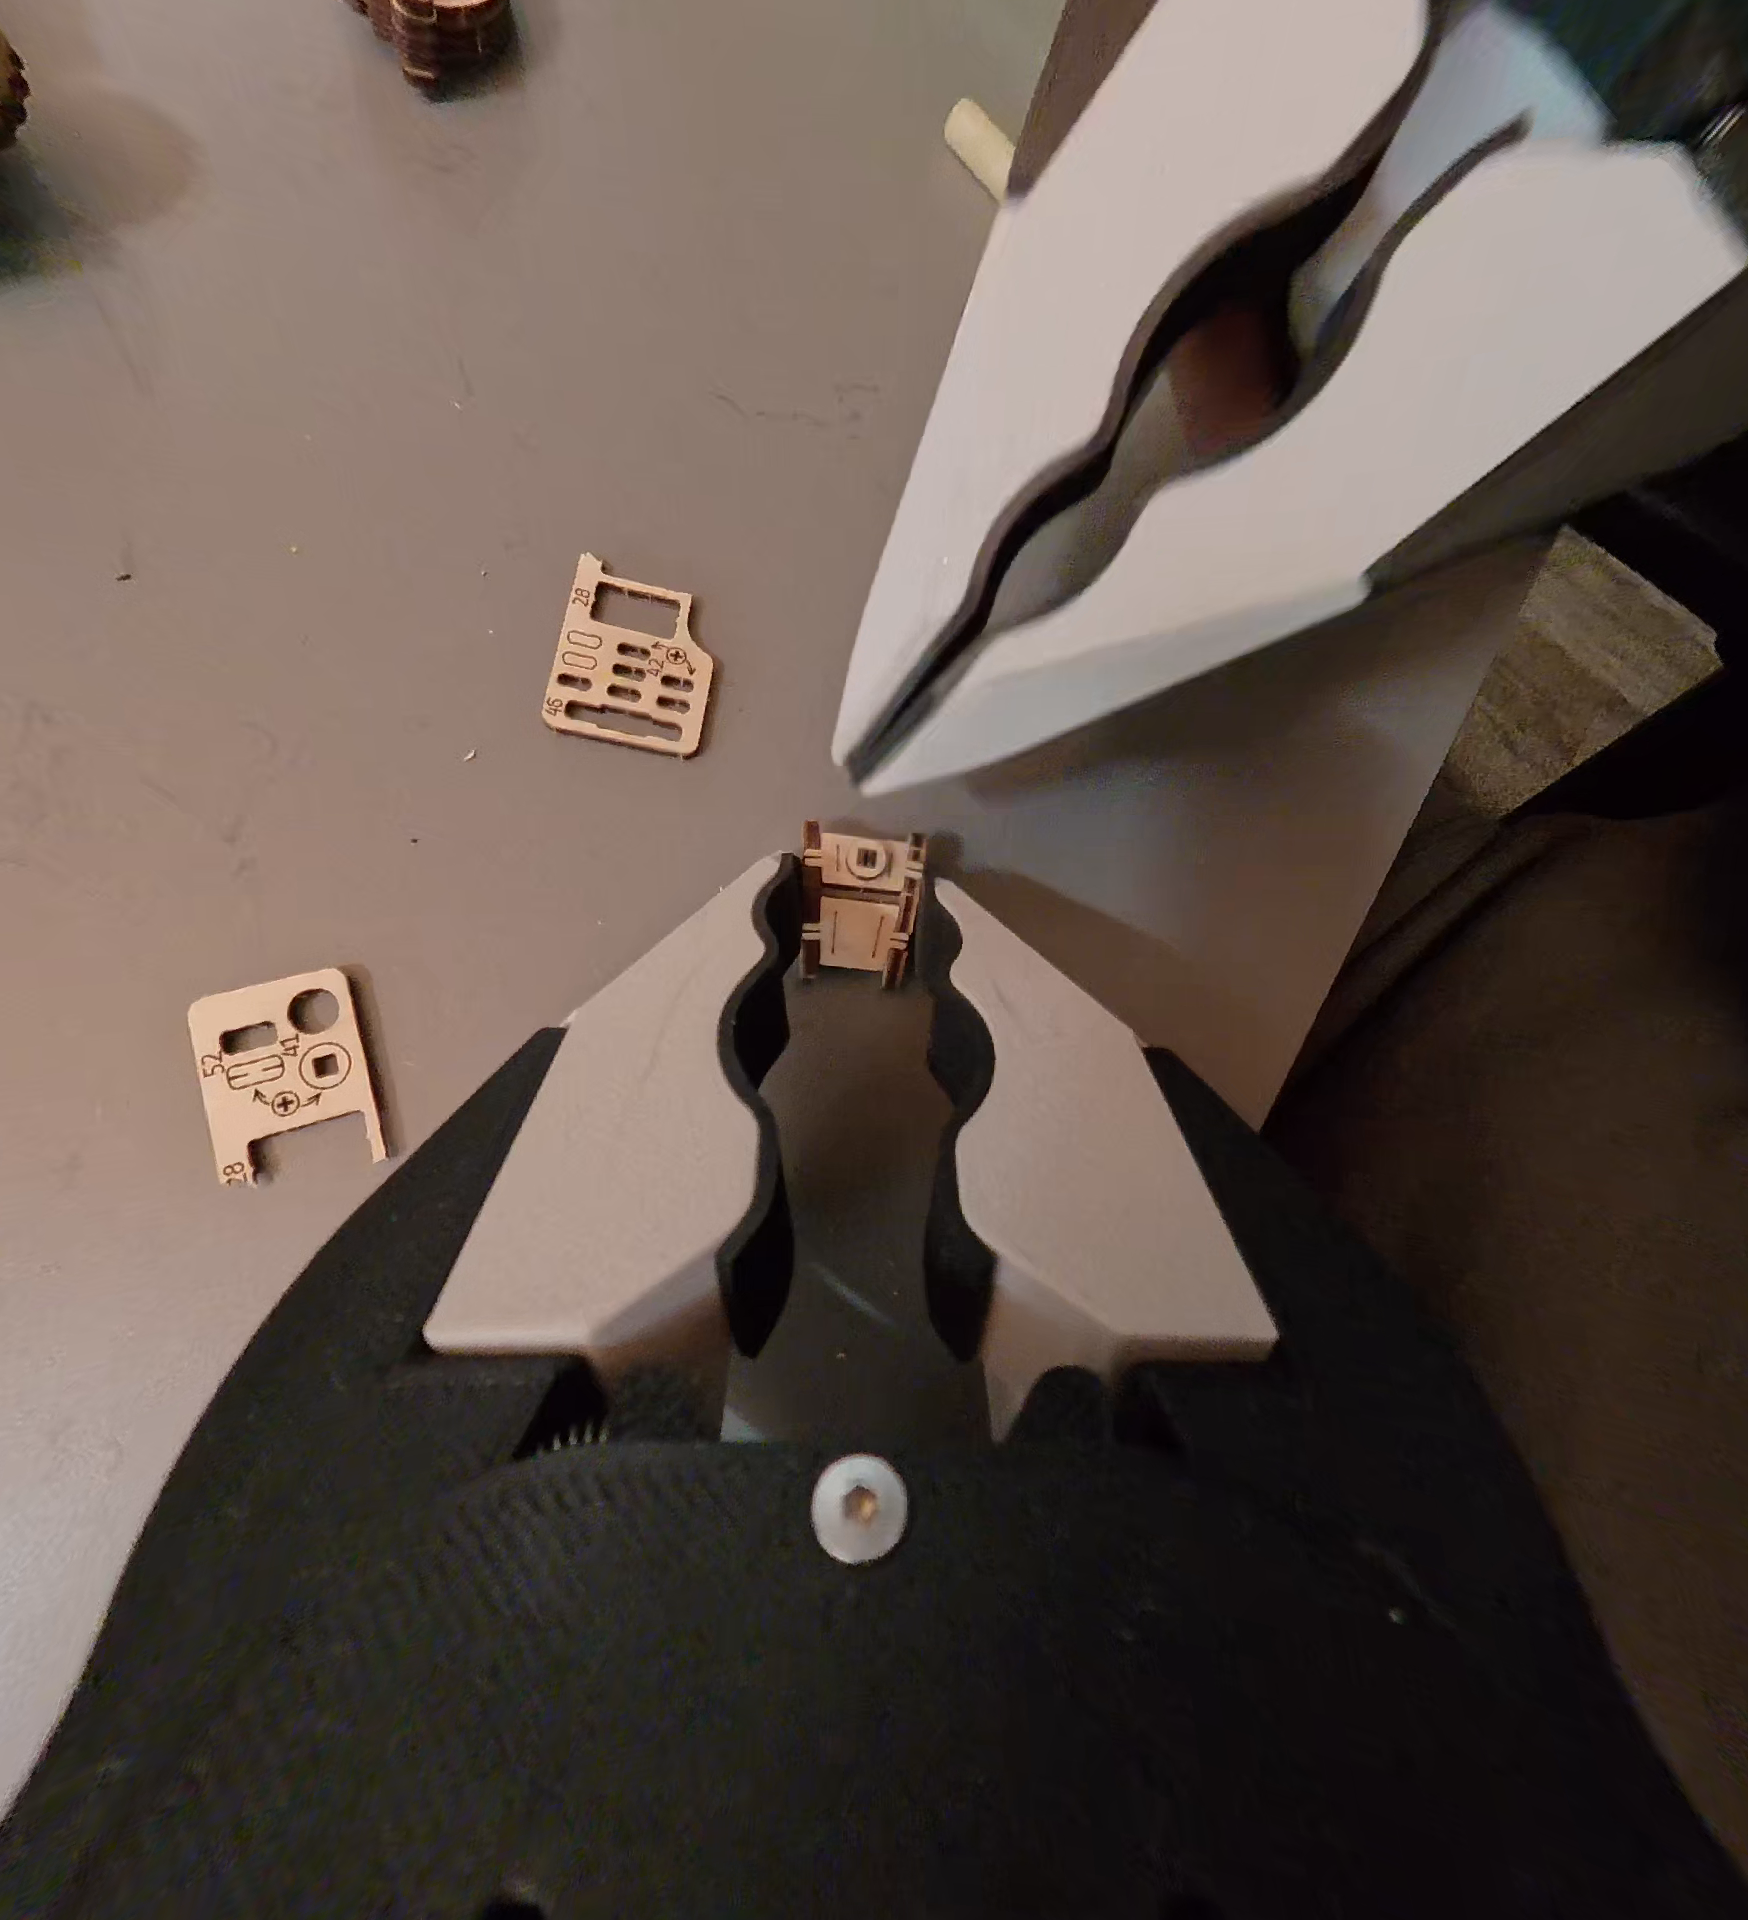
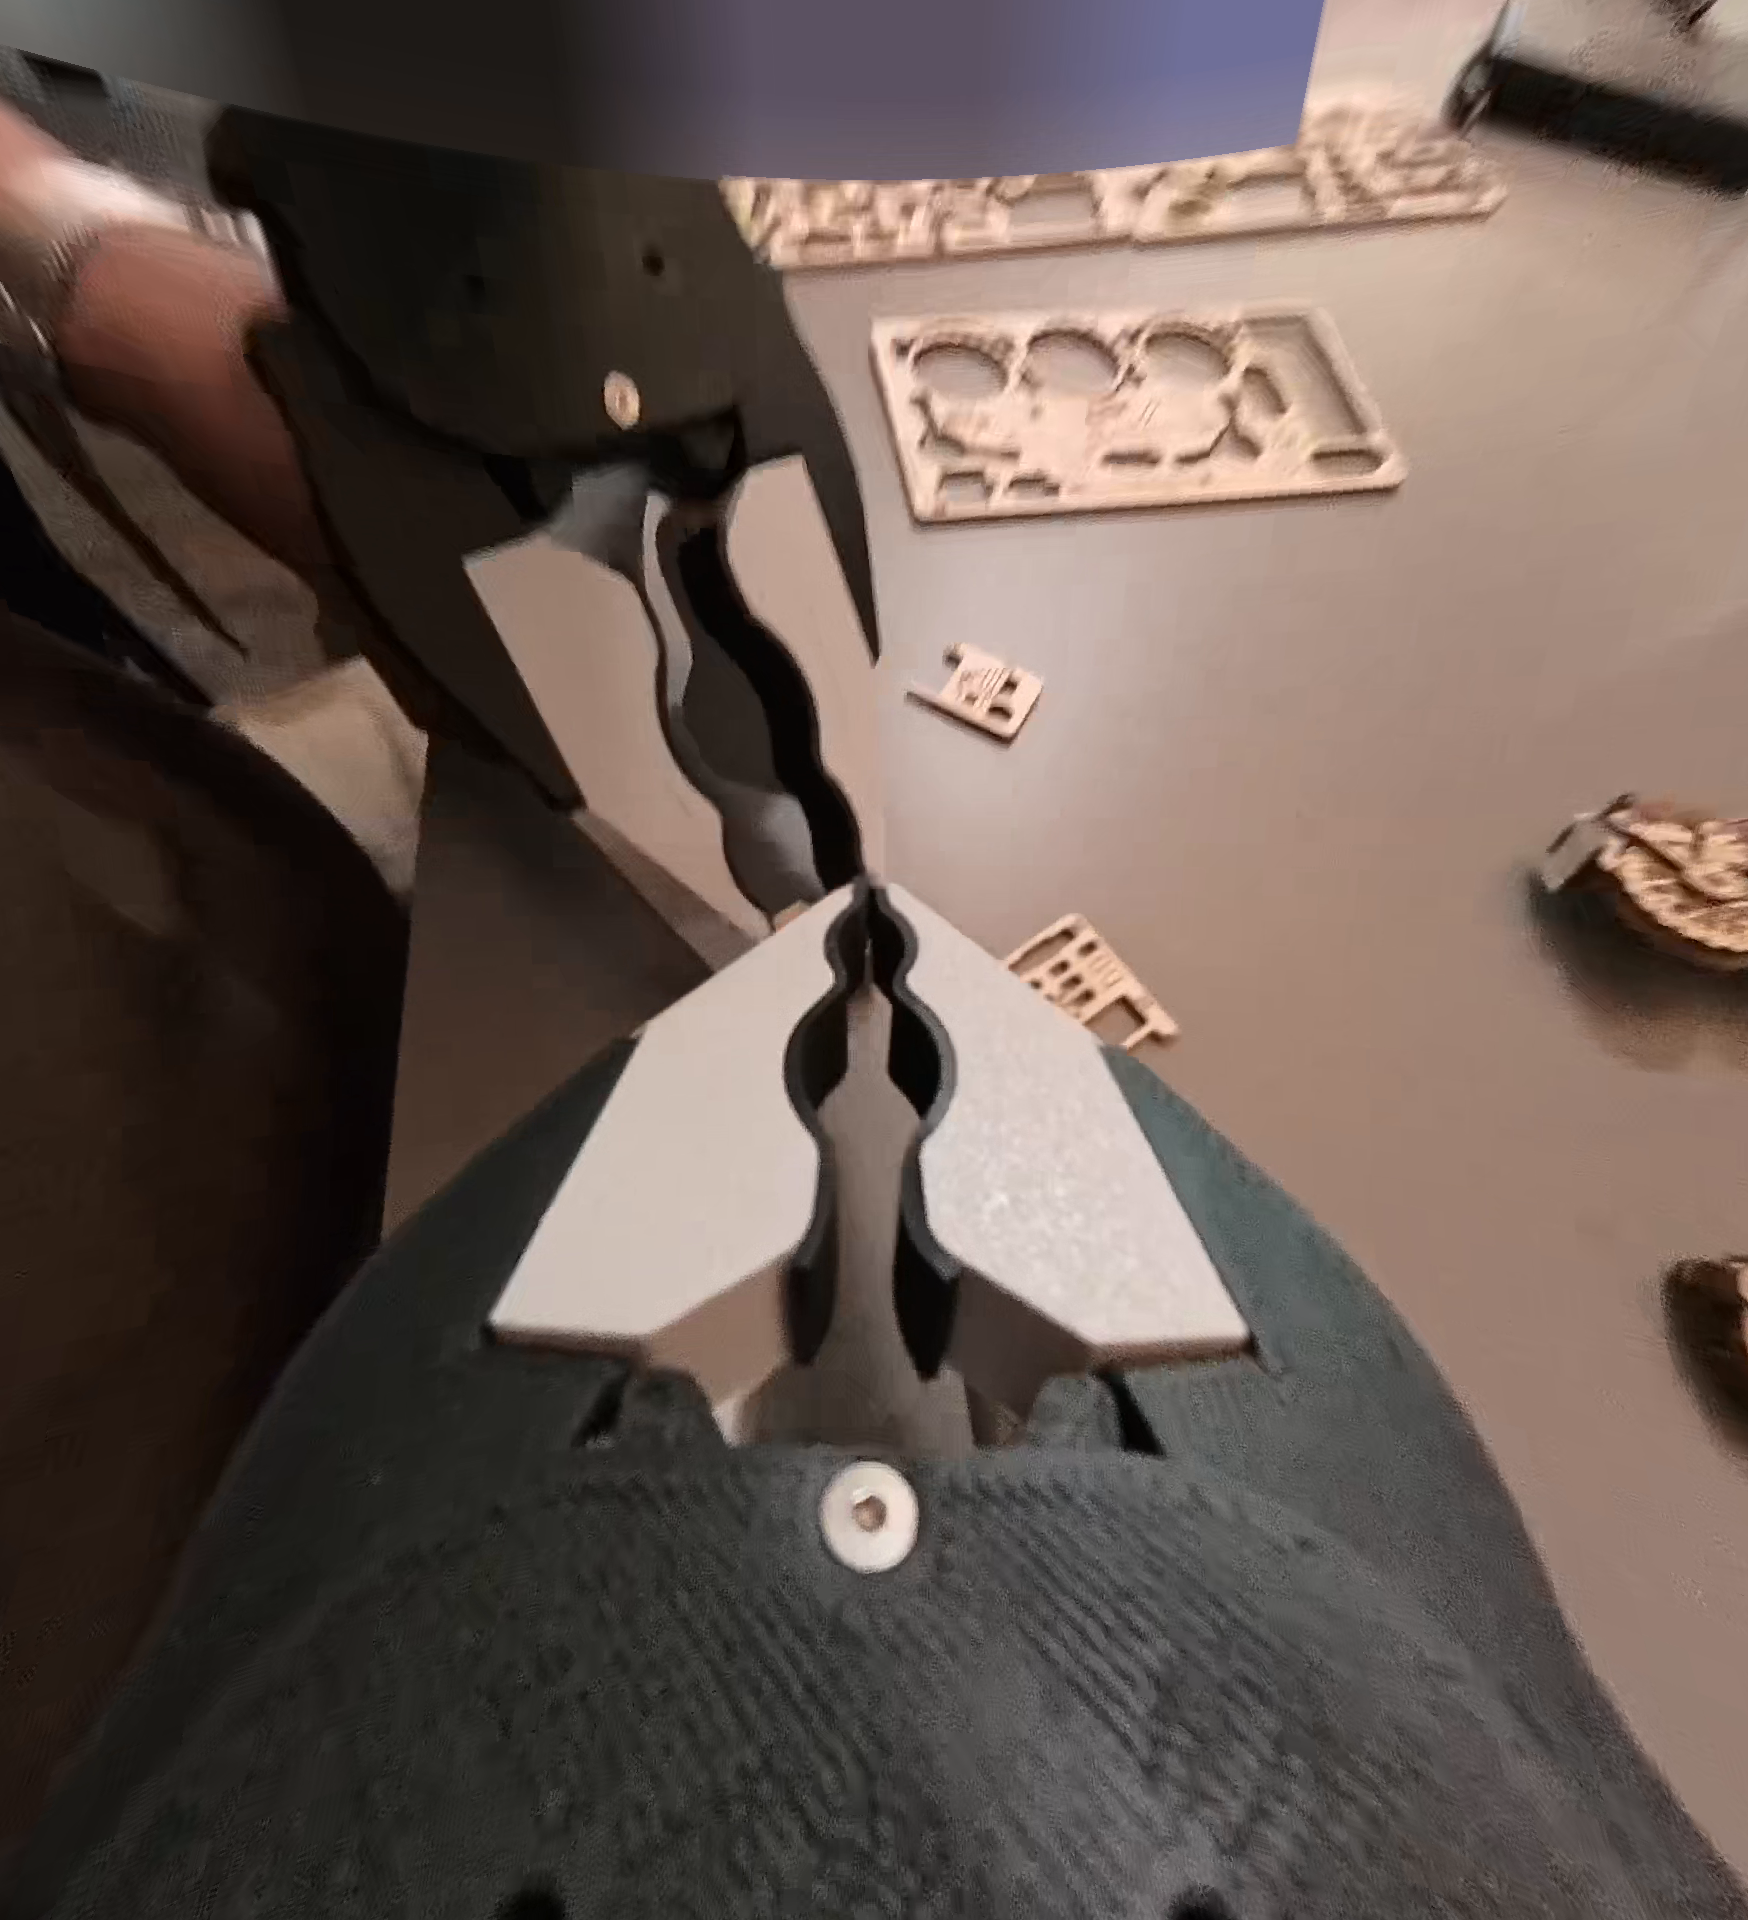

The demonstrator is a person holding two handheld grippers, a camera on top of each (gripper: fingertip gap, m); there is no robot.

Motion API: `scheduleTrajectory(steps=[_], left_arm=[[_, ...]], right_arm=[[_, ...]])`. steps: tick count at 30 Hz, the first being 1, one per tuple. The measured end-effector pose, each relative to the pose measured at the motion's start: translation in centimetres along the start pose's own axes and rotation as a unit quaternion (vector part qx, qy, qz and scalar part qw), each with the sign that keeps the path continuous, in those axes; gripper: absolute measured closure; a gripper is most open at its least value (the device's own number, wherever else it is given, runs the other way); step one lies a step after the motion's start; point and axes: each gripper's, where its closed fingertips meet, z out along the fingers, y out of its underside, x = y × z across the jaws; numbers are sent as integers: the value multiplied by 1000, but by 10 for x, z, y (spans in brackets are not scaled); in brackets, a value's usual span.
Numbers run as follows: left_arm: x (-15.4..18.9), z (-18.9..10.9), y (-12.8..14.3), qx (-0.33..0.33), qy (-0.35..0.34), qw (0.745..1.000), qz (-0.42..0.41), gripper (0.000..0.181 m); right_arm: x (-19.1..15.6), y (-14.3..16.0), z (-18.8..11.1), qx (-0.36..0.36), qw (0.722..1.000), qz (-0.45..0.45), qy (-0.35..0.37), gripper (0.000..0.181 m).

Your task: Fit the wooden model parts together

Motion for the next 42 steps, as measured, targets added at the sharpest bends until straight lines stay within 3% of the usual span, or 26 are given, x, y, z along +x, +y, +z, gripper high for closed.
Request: scheduleTrajectory(steps=[4,7,9,11,13,16,20,31,34,39,42], left_arm=[[-2,-6,-5,24,13,999,-25,160],[-3,-18,-13,71,82,988,-107,160],[-1,-33,-26,122,176,956,-202,160],[-6,-54,-42,185,278,894,-299,161],[-19,-71,-51,234,337,837,-362,161],[-25,-84,-56,264,364,813,-371,161],[-22,-90,-61,279,357,828,-332,161],[-18,-91,-63,282,359,833,-313,161],[-17,-86,-60,273,318,862,-284,162],[-21,-71,-51,239,144,951,-133,161],[-19,-67,-50,229,65,970,-54,161]], right_arm=[[23,-20,-16,74,994,47,58,181],[34,-29,-26,127,982,105,91,181],[36,-31,-31,157,972,142,104,181],[34,-29,-31,171,965,170,103,181],[34,-26,-34,177,961,182,108,181],[39,-24,-40,184,960,173,119,181],[39,-20,-41,191,959,185,102,181],[29,-19,-33,177,969,146,96,181],[29,-15,-29,159,969,165,95,181],[18,-25,-22,169,942,287,31,181],[13,-30,-20,178,938,298,15,166]])
